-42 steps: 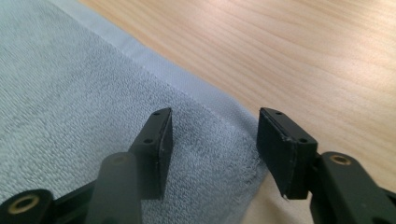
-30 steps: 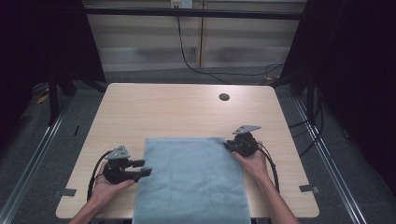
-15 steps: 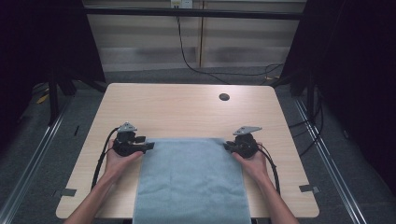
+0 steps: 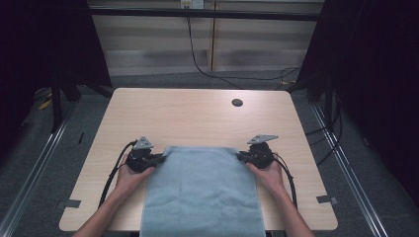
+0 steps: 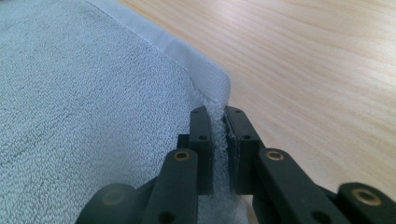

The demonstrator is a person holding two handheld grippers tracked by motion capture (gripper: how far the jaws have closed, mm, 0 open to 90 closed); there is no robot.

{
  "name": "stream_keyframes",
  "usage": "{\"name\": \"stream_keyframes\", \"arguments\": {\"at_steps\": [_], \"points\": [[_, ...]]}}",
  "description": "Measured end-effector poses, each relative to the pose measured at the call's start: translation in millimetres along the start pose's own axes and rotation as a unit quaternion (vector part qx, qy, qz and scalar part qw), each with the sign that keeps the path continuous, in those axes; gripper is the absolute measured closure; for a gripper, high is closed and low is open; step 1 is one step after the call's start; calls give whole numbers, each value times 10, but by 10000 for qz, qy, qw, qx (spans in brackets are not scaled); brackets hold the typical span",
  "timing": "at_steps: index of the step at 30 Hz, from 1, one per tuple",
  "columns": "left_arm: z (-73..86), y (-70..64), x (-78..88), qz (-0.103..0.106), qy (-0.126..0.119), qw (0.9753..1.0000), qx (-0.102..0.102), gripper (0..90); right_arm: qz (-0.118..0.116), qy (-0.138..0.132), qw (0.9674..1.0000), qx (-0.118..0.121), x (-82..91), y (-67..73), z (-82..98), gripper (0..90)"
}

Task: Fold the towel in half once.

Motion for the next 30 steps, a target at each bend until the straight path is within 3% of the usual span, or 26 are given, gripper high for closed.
{"name": "stream_keyframes", "arguments": {"at_steps": [7,13,22,30], "points": [[-9,31,44,191,-49,9996,198,849,-186,-112,9996,-182,14,28,-10,846],[-204,46,221,393,-546,9965,499,850,-411,-634,9966,-329,186,92,-237,853],[-446,-2,383,492,-974,9931,434,851,-544,-1120,9912,-451,408,90,-452,855],[-692,45,385,428,-1181,9910,455,852,-601,-1364,9879,-426,499,72,-703,856]]}}
Point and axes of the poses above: each handheld gripper's, and its own axes: x roughly backward along the jaws, z roughly out of its underside, y roughly to its left, the point moved 6 cm from there along -x, roughly forward along the jaws, and after that the axes turned 7 degrees about -y, right-handed, at the moved point
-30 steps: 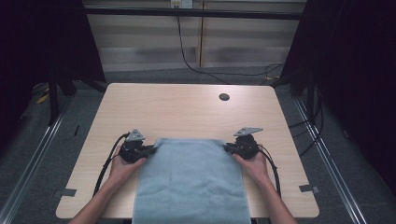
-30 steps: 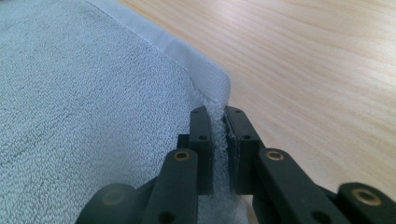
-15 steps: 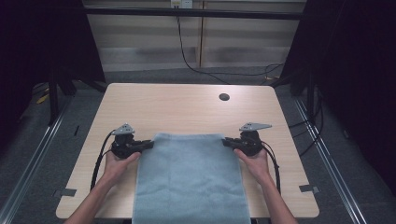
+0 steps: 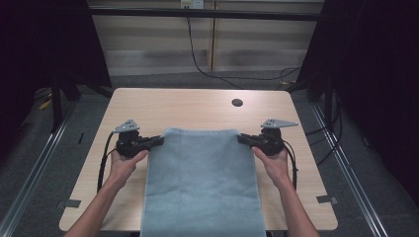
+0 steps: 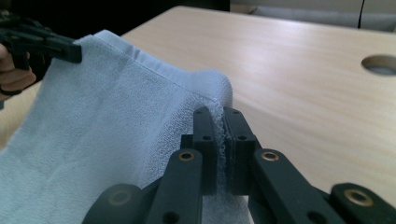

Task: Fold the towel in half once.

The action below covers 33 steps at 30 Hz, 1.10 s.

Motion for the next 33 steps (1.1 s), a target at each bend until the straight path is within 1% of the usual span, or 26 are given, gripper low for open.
{"name": "stream_keyframes", "arguments": {"at_steps": [3,4,5,6,7,8,9,11,13,14,17,18,21,22,23,24,26,30,31,33], "points": [[-111,44,-1,-114,-54,9999,-7,852,27,-149,9999,18,7,-20,-137,856],[-145,59,-1,-104,-66,9999,32,852,34,-189,9998,14,11,-22,-182,855],[-186,66,-6,-99,-143,9998,91,852,33,-245,9997,30,15,-23,-228,855],[-223,73,-7,-93,-177,9998,87,852,35,-305,9995,55,21,-20,-273,854],[-257,72,-12,-79,-190,9998,81,852,21,-363,9993,79,25,-18,-315,855],[-289,68,-15,-61,-175,9998,7,852,10,-374,9993,74,29,-14,-352,855],[-323,60,-13,-48,-190,9998,-24,852,14,-394,9992,92,32,-17,-391,855],[-379,36,7,16,-293,9996,-37,852,0,-429,9990,83,44,-29,-467,855],[-414,15,33,74,-366,9993,-8,852,-158,-487,9987,-51,66,-41,-534,857],[-430,9,45,117,-407,9991,39,852,-191,-513,9985,-94,80,-43,-559,857],[-495,10,102,134,-454,9989,14,852,-104,-515,9986,-34,104,-48,-612,857],[-536,7,122,159,-516,9985,61,852,-96,-532,9985,-24,115,-50,-636,857],[-682,3,160,154,-607,9980,-10,853,-105,-622,9980,-32,141,-58,-736,857],[-735,5,165,117,-594,9981,-110,853,-116,-635,9979,-37,146,-63,-779,857],[-794,7,168,106,-626,9979,-136,853,-130,-648,9978,-24,149,-69,-826,857],[-856,13,172,116,-679,9975,-143,853,-114,-656,9978,-3,151,-74,-876,858],[-975,47,174,48,-773,9969,-120,853,-35,-673,9977,58,155,-95,-989,858],[-1193,110,170,-55,-876,9961,-130,853,79,-791,9967,132,163,-140,-1231,857],[-1248,113,171,-77,-910,9957,-157,853,105,-809,9966,139,164,-150,-1287,858],[-1366,121,178,-97,-1038,9944,-146,853,167,-843,9962,164,162,-174,-1398,858]]}}
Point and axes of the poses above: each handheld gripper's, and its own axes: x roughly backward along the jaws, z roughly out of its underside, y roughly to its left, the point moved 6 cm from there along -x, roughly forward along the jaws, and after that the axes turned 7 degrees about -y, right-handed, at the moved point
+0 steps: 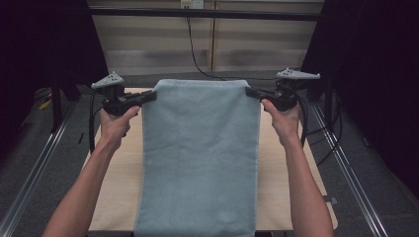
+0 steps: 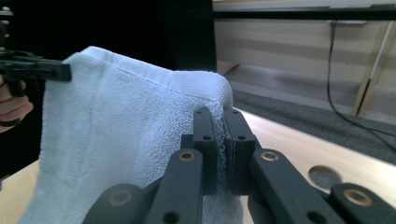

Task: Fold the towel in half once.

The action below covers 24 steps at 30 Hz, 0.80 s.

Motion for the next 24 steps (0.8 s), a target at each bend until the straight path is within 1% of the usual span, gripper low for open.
{"name": "stream_keyframes", "arguments": {"at_steps": [1,2,4,5,6,8,10,11,13,15,17,18,20,21,23,24], "points": [[-61,8,-9,-28,-39,10000,-24,853,27,-38,10000,13,-10,-12,-59,858],[-129,22,-28,-52,-101,9999,37,853,38,-82,10000,-4,-19,-19,-124,858],[-279,35,-60,-132,-219,9996,74,853,47,-162,9999,-6,-47,-38,-263,859],[-342,22,-75,-117,-257,9996,59,853,95,-172,9998,32,-67,-54,-334,859],[-392,3,-80,-143,-255,9996,-12,854,147,-172,9997,42,-80,-66,-402,858],[-433,-46,-62,-91,-273,9995,-89,854,132,-345,9993,27,-69,-57,-521,859],[-376,-92,-29,-33,-221,9995,-216,854,73,-429,9990,43,-38,-21,-536,859],[-316,-105,-12,-10,-175,9996,-225,854,13,-416,9991,59,-23,4,-497,860],[-165,-121,26,52,-79,9997,-240,854,-4,-271,9996,100,8,45,-345,859],[-13,-152,71,153,-20,9997,-191,854,-83,-198,9998,53,60,78,-165,859],[118,-205,126,207,97,9995,-221,854,-156,-158,9998,-20,127,114,-2,859],[163,-240,160,269,81,9993,-262,854,-208,-137,9997,-56,170,141,69,860],[225,-312,234,299,67,9990,-324,854,-291,-58,9996,-35,263,215,195,860],[253,-353,275,360,48,9987,-368,854,-360,-25,9993,-25,311,260,251,860],[324,-403,344,355,123,9982,-474,854,-399,101,9992,-20,414,333,363,861],[370,-429,385,375,156,9981,-466,854,-432,129,9990,-53,463,369,424,861]]}}
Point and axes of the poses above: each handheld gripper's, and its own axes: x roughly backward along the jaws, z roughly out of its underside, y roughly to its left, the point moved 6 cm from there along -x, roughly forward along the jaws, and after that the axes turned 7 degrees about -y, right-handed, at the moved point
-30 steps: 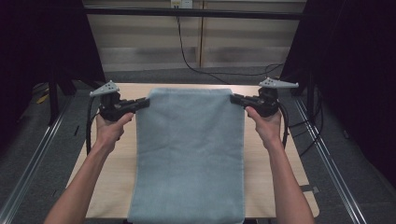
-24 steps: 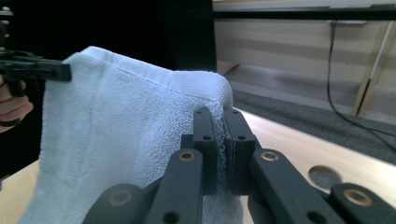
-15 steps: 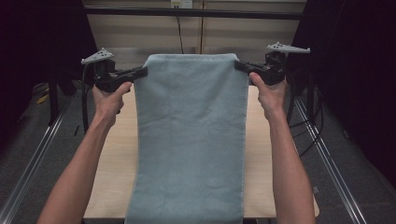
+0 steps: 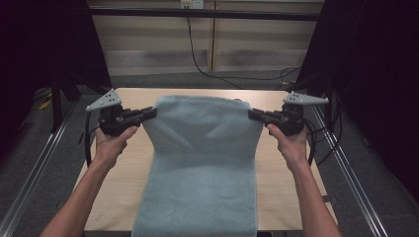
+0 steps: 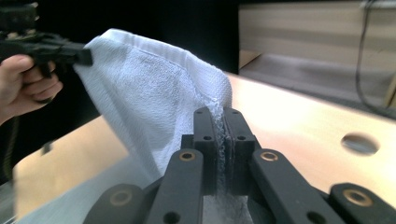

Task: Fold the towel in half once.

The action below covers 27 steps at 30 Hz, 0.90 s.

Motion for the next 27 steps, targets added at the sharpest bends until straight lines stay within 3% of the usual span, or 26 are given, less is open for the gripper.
{"name": "stream_keyframes", "arguments": {"at_steps": [8,10,15,20,24,27], "points": [[335,-323,315,224,104,9997,2,854,-217,435,9988,-77,315,306,547,860],[411,-417,407,340,133,9992,142,854,-234,482,9985,-99,390,369,622,860],[774,-633,550,554,533,9969,194,853,-277,675,9973,-118,525,547,872,860],[1281,-712,570,618,1152,9903,472,852,-330,1085,9933,-214,539,658,1317,860],[1614,-772,555,696,1591,9826,659,852,-323,1488,9877,-361,505,700,1651,859],[1795,-787,580,691,1945,9762,661,850,-245,1810,9823,-419,512,712,1821,860]]}}
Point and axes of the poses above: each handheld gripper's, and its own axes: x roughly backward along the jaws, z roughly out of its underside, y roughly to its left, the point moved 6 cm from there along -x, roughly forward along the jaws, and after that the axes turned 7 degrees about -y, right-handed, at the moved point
